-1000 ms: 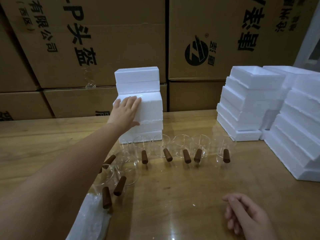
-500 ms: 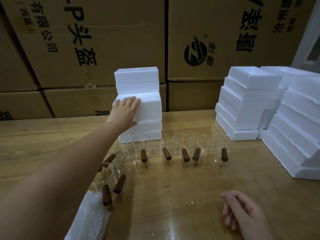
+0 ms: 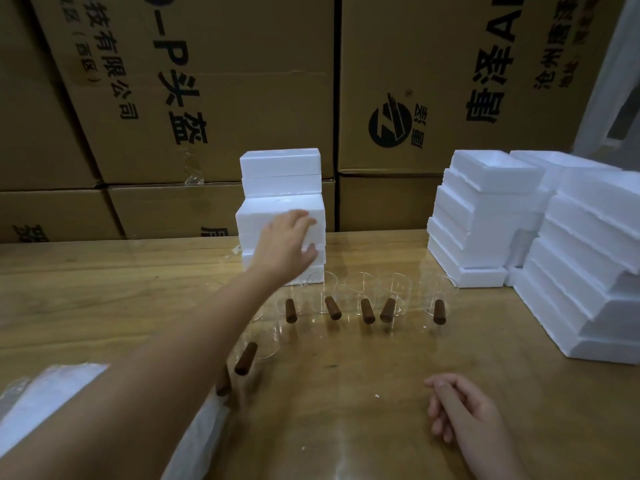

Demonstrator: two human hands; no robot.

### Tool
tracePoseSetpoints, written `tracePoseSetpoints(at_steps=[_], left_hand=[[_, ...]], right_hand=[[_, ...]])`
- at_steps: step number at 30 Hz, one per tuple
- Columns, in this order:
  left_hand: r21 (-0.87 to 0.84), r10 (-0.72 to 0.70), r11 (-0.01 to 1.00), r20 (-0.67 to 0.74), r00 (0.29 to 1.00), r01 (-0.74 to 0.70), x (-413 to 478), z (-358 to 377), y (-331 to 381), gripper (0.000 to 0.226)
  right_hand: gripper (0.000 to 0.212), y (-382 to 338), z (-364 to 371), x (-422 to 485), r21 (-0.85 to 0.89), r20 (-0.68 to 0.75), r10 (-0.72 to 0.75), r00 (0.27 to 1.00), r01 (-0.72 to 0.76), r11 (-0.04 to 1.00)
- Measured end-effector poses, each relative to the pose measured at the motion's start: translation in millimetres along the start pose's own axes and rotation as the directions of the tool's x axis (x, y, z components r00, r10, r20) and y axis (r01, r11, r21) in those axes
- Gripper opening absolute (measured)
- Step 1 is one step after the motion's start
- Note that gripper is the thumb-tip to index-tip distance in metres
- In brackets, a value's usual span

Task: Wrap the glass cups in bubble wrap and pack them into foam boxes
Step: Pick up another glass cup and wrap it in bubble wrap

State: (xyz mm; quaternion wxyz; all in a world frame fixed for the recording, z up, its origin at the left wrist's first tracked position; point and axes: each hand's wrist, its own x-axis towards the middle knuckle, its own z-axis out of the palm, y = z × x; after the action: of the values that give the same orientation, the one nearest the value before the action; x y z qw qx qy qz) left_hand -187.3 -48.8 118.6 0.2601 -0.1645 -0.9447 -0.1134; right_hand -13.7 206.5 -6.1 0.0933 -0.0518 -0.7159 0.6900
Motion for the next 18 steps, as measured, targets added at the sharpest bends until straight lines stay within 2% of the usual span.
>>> tracePoseSetpoints(at_steps=[3, 7, 10, 13, 18], left_hand=[[-0.213, -0.052, 0.975, 0.056, 0.997, 0.062, -20.7, -4.4, 47.0, 0.026], [-0.392, -0.127, 0.898, 0.204, 0.971, 0.2, -52.2, -2.8, 91.9, 0.018], [-0.559, -0.186, 0.766, 0.281, 0.942, 0.318, -81.6, 3.7, 116.7, 0.015], [-0.704, -0.203, 0.597, 0.333, 0.921, 0.386, -118.6, 13.3, 136.4, 0.015], [-0.782, -0.161, 0.448, 0.405, 0.9, 0.432, -174.6, 26.4, 144.4, 0.007]], right_hand=[[0.022, -1.3, -0.3, -2.0, -0.009, 0.018, -0.007, 1.0, 0.007, 1.0], [0.02, -7.1, -0.5, -7.8, -0.026, 0.068, -0.039, 0.997, 0.04, 0.999], [0.021, -13.4, 0.6, -14.1, -0.018, 0.128, -0.095, 0.987, 0.098, 0.995], [0.033, -15.7, 3.8, -18.8, -0.011, 0.185, -0.119, 0.975, 0.123, 0.992], [0.043, -13.0, 6.4, -24.9, -0.047, 0.314, -0.144, 0.938, 0.167, 0.985]])
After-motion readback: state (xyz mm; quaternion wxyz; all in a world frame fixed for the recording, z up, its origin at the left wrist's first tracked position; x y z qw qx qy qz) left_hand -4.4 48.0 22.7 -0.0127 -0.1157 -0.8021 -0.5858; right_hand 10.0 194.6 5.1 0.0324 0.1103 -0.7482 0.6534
